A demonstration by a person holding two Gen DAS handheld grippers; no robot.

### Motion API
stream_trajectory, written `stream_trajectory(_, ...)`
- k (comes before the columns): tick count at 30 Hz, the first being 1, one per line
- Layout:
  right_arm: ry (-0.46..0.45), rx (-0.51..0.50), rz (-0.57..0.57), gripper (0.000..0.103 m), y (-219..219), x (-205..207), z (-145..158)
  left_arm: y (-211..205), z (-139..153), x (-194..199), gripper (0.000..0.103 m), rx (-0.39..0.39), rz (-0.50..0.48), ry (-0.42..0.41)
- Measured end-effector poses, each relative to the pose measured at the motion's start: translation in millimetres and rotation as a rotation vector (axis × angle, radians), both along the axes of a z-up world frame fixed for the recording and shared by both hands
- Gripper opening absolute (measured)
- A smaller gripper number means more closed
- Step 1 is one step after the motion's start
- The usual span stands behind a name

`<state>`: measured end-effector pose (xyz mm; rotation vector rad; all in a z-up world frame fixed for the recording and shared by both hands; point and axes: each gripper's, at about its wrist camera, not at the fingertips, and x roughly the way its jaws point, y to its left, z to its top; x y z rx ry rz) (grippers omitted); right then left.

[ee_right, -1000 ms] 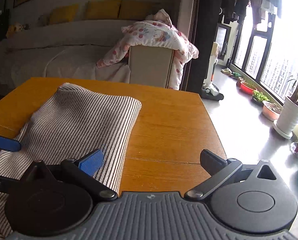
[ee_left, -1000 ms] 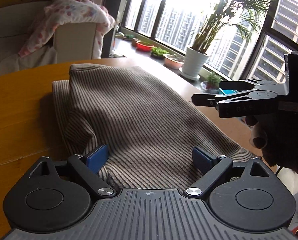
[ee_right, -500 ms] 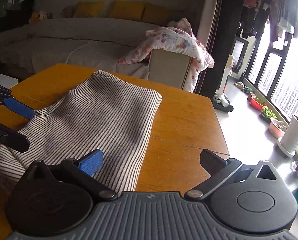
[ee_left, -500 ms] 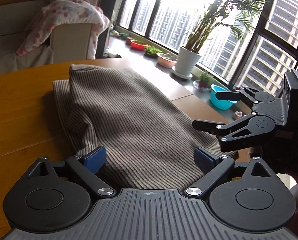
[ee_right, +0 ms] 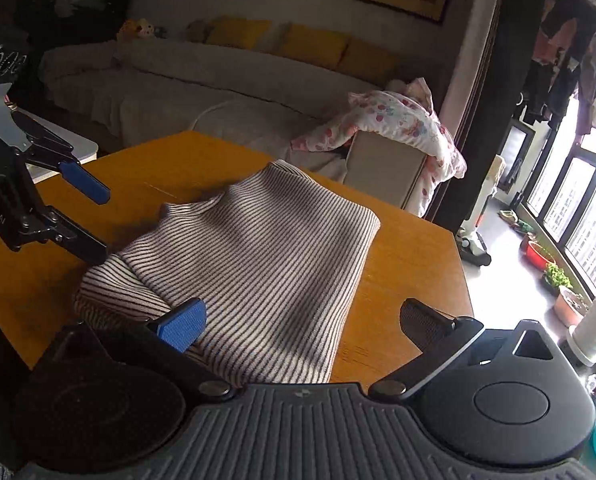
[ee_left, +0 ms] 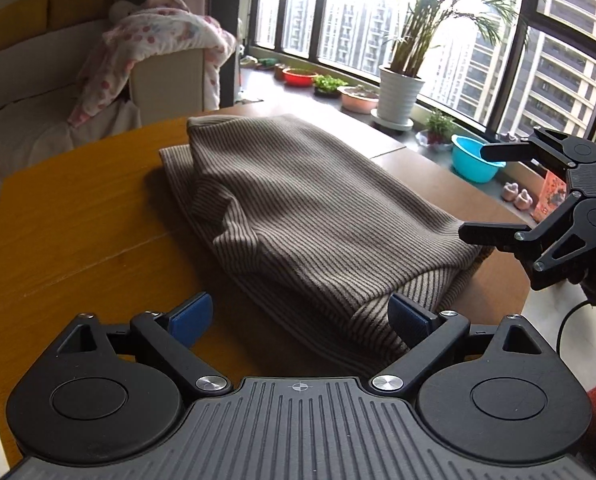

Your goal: Fold clothes

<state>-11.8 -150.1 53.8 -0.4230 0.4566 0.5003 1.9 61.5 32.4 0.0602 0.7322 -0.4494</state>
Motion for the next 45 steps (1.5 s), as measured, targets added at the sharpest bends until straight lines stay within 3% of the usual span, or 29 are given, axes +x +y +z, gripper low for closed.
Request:
stream_trajectory(3,-0.023,-0.041,0.116,0.102,13.9,-19.1,-4.6,4.6,4.3,-7.0,0.099,0.009,0.009,-0.009)
stream_trajectory(5,-0.001,-0.088,0.184,0.084,26.5,-26.8,-12.0,6.3,6.3,-10.7,0.099,0.014,0.014,-0.014)
stream_trajectory(7,0.02,-0.132,0.238,0.08,39.0,-33.1,-22.0,6.2,8.3,-15.1,0.099,0.018,0.012,-0.019)
stream_trajectory(12,-0.049,-0.275,0.32,0.08,62.6,-46.8,-45.0,-0.9,11.3,-25.5,0.101,0.043,-0.038,-0.033)
stream_trajectory(15,-0.068,-0.3,0.304,0.079,66.7,-41.2,-46.8,-6.9,9.2,-29.6,0.102,0.071,-0.064,-0.04)
stream_trajectory(18,0.044,-0.203,0.232,0.077,62.3,-19.8,-40.7,-10.9,5.6,-31.1,0.102,0.097,-0.073,-0.041)
stream_trajectory(22,0.252,0.047,0.116,0.077,37.1,17.1,-31.7,-11.4,3.2,-32.7,0.103,0.114,-0.071,-0.033)
stream_trajectory(26,0.314,0.151,0.082,0.077,24.8,25.1,-30.2,-18.2,-6.1,-34.9,0.103,0.143,-0.126,-0.013)
stream_trajectory(29,0.317,0.166,0.079,0.078,22.2,24.0,-30.8,-29.8,-18.1,-31.9,0.103,0.195,-0.158,0.0)
stream_trajectory(32,0.293,0.144,0.081,0.078,23.5,16.9,-31.8,-42.2,-28.9,-27.3,0.103,0.241,-0.179,-0.011)
stream_trajectory(37,0.095,-0.049,0.17,0.086,41.0,-10.7,-33.1,-47.2,-33.8,-14.1,0.103,0.292,-0.124,-0.063)
stream_trajectory(41,-0.042,-0.178,0.217,0.093,43.4,-28.0,-38.1,-35.7,-22.3,-3.9,0.103,0.207,-0.064,-0.063)
stream_trajectory(45,-0.094,-0.238,0.184,0.093,45.8,-21.9,-49.3,-29.8,-14.4,-1.4,0.103,0.153,-0.039,-0.062)
